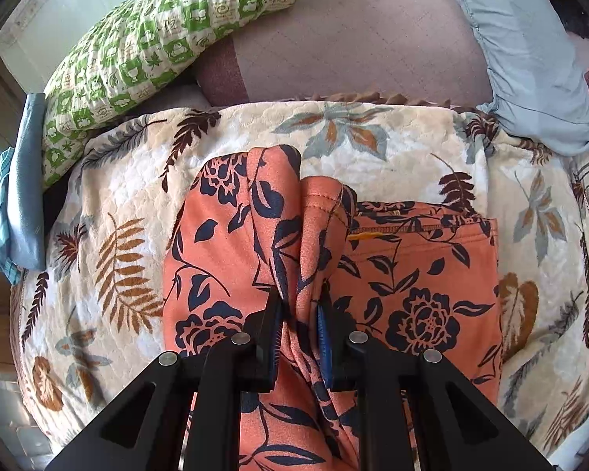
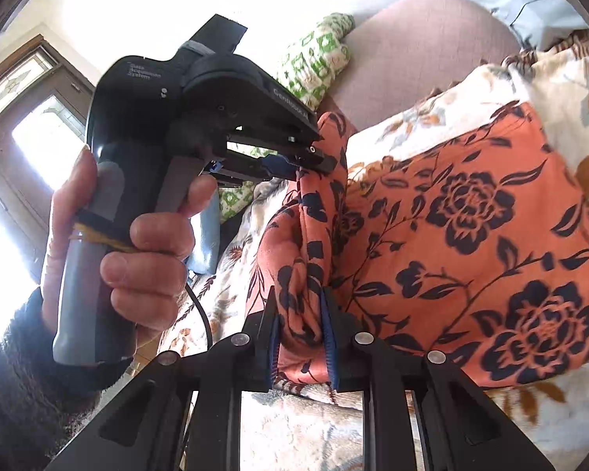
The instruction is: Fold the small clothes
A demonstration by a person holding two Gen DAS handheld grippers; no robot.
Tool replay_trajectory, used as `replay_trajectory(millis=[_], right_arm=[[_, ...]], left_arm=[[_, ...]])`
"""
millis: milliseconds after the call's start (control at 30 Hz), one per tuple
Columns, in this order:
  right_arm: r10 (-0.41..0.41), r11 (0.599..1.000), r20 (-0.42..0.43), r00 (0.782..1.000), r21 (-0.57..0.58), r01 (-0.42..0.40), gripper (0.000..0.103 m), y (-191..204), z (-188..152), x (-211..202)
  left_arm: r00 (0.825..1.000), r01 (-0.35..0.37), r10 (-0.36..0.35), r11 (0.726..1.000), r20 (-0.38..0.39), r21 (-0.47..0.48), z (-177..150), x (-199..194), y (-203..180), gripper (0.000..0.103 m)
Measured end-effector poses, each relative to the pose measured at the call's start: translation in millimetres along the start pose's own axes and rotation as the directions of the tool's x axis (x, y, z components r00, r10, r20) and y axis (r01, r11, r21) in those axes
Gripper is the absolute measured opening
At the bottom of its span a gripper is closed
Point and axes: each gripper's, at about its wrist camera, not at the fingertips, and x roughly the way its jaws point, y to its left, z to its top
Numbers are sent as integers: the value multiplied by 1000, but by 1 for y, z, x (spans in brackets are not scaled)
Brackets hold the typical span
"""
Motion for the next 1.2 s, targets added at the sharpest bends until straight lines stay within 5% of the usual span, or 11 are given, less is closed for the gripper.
replay_trajectory(millis=[200, 367, 400, 500, 533, 767, 967, 1033, 1133, 1200], right_arm=[[1, 995, 66, 998, 95, -7, 6, -23, 11, -28], [-57, 963, 81, 995, 269, 34, 11, -67, 13, -53], [-49, 956, 67, 997, 293, 27, 14, -72, 13, -52], [22, 955, 28, 999, 295, -30, 58, -67, 7, -37], [47, 962, 7, 999, 271, -47, 65, -61, 6, -29], [112, 984, -134, 985, 152, -92, 71, -21, -9, 26], [69, 992, -178, 982, 118, -48, 71, -9, -24, 59], [73, 991, -169, 983, 126, -52, 71, -8, -26, 63], [82, 986, -167, 982, 154, -56, 71, -10, -25, 69], [89, 984, -167, 982, 166, -61, 71, -10, -25, 77]], left_arm=[[1000, 17, -17, 999, 11, 29, 2, -20, -34, 11], [997, 76, -77, 990, -1, 121, 6, -37, -80, 8], [997, 72, -71, 987, -9, 145, 7, -39, -86, 8], [1000, 14, -16, 975, 7, 220, 10, -45, -88, 8], [1000, -17, 15, 968, 12, 248, 11, -44, -86, 8], [979, -102, 150, 943, -134, 316, 6, 0, -48, 19], [956, -152, 232, 914, -178, 375, -2, 34, -37, 30], [956, -122, 208, 924, -208, 361, -1, 41, -38, 33], [957, 22, 66, 953, -281, 301, -2, 47, -45, 33], [962, 68, 19, 949, -273, 307, 0, 44, -54, 38]])
